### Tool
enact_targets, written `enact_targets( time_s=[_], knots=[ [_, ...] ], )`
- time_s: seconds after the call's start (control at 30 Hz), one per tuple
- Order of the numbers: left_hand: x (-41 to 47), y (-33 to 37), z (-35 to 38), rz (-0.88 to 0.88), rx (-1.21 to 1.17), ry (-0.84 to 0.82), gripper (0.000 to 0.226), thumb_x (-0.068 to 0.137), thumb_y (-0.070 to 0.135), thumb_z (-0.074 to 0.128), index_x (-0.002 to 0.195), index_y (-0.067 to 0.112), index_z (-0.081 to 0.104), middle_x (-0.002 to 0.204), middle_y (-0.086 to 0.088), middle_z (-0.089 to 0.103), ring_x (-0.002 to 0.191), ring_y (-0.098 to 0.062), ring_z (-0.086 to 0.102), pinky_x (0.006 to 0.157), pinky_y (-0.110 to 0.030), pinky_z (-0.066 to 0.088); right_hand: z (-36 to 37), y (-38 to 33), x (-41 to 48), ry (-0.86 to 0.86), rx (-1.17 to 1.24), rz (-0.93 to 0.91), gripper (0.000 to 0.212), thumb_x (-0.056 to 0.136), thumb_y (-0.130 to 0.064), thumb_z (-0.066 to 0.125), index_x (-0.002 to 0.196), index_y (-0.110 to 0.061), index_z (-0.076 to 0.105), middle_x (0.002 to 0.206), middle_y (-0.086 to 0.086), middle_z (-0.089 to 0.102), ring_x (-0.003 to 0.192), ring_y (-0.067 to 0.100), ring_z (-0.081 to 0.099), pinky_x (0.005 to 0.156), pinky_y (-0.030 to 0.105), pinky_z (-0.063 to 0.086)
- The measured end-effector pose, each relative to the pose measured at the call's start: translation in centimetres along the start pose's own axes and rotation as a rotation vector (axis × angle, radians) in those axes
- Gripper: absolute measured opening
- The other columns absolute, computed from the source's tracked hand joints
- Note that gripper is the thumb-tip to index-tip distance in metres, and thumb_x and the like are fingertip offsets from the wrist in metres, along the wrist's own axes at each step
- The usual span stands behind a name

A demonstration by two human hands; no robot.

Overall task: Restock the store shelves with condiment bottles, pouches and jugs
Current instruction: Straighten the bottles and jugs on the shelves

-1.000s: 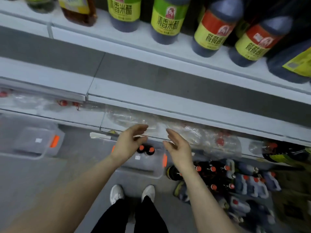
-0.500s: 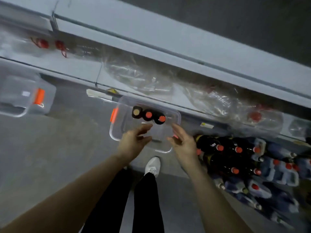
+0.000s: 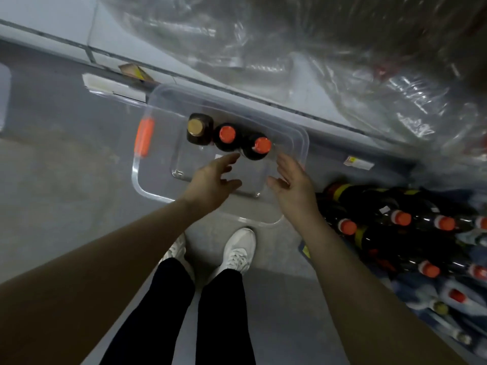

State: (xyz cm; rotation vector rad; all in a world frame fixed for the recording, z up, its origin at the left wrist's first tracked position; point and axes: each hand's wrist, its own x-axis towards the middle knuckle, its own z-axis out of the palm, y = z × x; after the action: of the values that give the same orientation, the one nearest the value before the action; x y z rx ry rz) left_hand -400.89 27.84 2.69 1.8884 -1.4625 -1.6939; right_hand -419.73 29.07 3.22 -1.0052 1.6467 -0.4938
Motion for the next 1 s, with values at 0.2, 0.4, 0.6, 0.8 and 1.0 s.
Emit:
enact_targets(
  time_s=[0.2, 0.4, 0.6, 0.8, 1.0],
  knots=[
    [5.2, -3.4, 3.4, -0.014, 0.027, -0.033, 0.073, 0.093, 0.013, 0.067, 0.155, 0.022, 0.028, 0.153, -0.005, 0.041, 0.139, -0.017, 0.041, 0.109, -0.033, 0.043, 2.3, 4.7, 6.0, 0.01, 0.008, -0.04, 0.06, 0.093, -0.004, 0.068, 0.146, -0.022, 0.046, 0.137, -0.014, 0.051, 0.134, 0.009, 0.045, 0.11, 0.029, 0.041],
    [8.3, -6.3, 6.0, -0.006, 0.033, -0.027, 0.081, 0.093, 0.014, 0.067, 0.157, 0.022, 0.019, 0.157, -0.001, 0.035, 0.139, -0.017, 0.04, 0.103, -0.024, 0.042, 3.5, 7.7, 8.9, 0.088, -0.002, -0.088, 0.051, 0.09, -0.018, 0.074, 0.123, -0.046, 0.049, 0.127, -0.02, 0.057, 0.128, 0.003, 0.05, 0.108, 0.031, 0.043],
    [9.5, -7.5, 7.1, 0.008, -0.031, -0.043, 0.089, 0.092, 0.007, 0.066, 0.159, 0.023, 0.009, 0.16, -0.003, 0.03, 0.141, -0.021, 0.039, 0.106, -0.029, 0.042, 4.6, 8.7, 10.3, 0.109, -0.085, -0.136, 0.044, 0.093, -0.035, 0.07, 0.133, -0.022, 0.059, 0.129, -0.007, 0.064, 0.124, 0.009, 0.056, 0.102, 0.022, 0.046],
    [9.4, -7.5, 7.2, 0.003, -0.054, -0.043, 0.088, 0.092, 0.004, 0.065, 0.159, 0.024, 0.01, 0.158, -0.003, 0.033, 0.141, -0.02, 0.039, 0.105, -0.029, 0.043, 4.5, 8.7, 10.5, 0.145, -0.239, -0.24, 0.037, 0.095, -0.032, 0.067, 0.124, -0.009, 0.064, 0.117, 0.001, 0.069, 0.107, 0.006, 0.059, 0.083, -0.003, 0.034],
    [8.1, -6.7, 6.6, 0.025, -0.143, -0.048, 0.077, 0.087, 0.001, 0.069, 0.151, 0.021, 0.03, 0.141, 0.004, 0.048, 0.129, -0.012, 0.045, 0.091, -0.013, 0.044, 3.6, 7.3, 8.8, 0.235, -0.33, -0.281, 0.029, 0.094, -0.028, 0.07, 0.11, -0.005, 0.07, 0.1, 0.012, 0.072, 0.093, 0.017, 0.064, 0.075, 0.011, 0.039]
  ],
)
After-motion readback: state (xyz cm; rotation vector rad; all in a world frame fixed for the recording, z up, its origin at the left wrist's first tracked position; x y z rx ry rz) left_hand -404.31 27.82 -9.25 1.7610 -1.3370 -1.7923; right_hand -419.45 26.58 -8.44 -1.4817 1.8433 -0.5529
